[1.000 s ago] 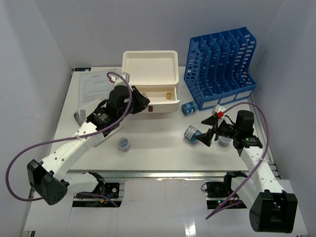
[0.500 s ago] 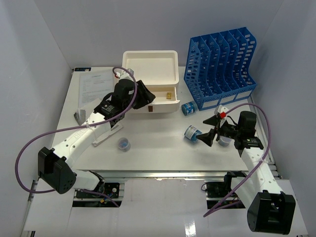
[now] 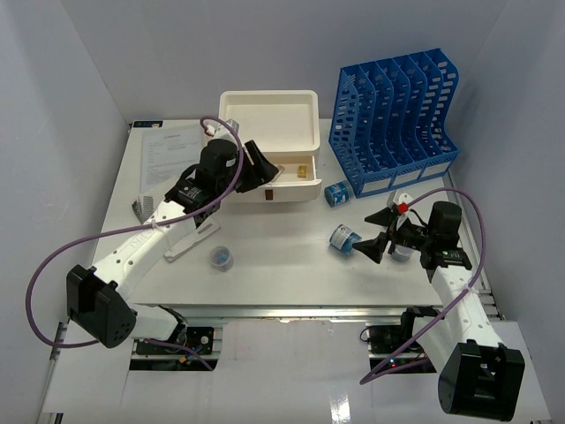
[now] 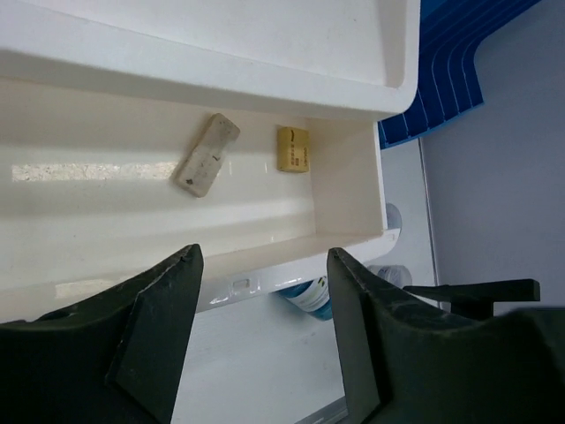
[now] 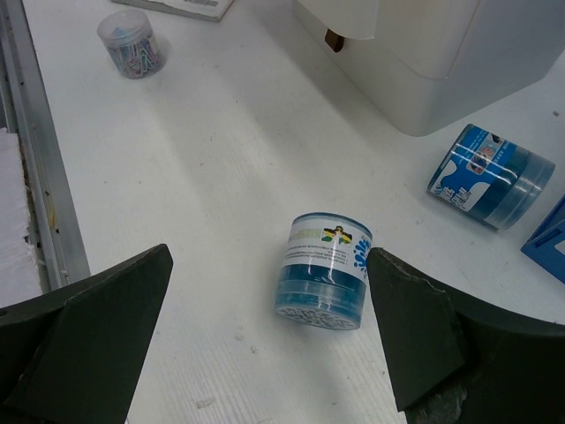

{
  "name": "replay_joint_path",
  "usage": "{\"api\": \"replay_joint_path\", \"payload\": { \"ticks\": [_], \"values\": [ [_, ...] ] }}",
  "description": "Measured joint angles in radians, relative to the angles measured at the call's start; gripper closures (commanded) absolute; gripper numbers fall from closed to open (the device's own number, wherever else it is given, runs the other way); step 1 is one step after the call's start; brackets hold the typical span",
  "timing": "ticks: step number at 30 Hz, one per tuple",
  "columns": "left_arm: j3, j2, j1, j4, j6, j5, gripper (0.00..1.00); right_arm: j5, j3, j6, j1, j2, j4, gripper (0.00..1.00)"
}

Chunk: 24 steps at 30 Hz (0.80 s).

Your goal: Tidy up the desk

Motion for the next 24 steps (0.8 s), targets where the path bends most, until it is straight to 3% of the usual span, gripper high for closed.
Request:
{"api": "replay_joint_path", "payload": {
  "ticks": [3, 6, 9, 16, 24],
  "values": [
    [-0.007, -0.049, 0.000, 0.009, 0.042, 0.039, 0.81, -0.014, 0.000, -0.002, -0.002, 0.000, 0.005, 0.03],
    [-0.091, -0.155, -0.001, 0.065, 0.074, 0.070, 0.95, -0.023, 0.000, -0.005, -0.003, 0.001, 0.007, 0.03],
    [-0.235, -0.328, -0.001, 0.065, 0.048, 0.082, 1.00, -0.025, -0.001, -0.009, -0.003, 0.003, 0.008, 0.03],
    [-0.457, -0.486, 0.000, 0.112, -0.107, 0.072, 1.00, -0.024, -0.010, -0.015, -0.012, 0.012, 0.009, 0.03],
    [-0.507, -0.258, 0.000, 0.167, -0.237, 0.035, 1.00, -0.023, -0.014, -0.018, -0.022, 0.016, 0.009, 0.03]
  ]
}}
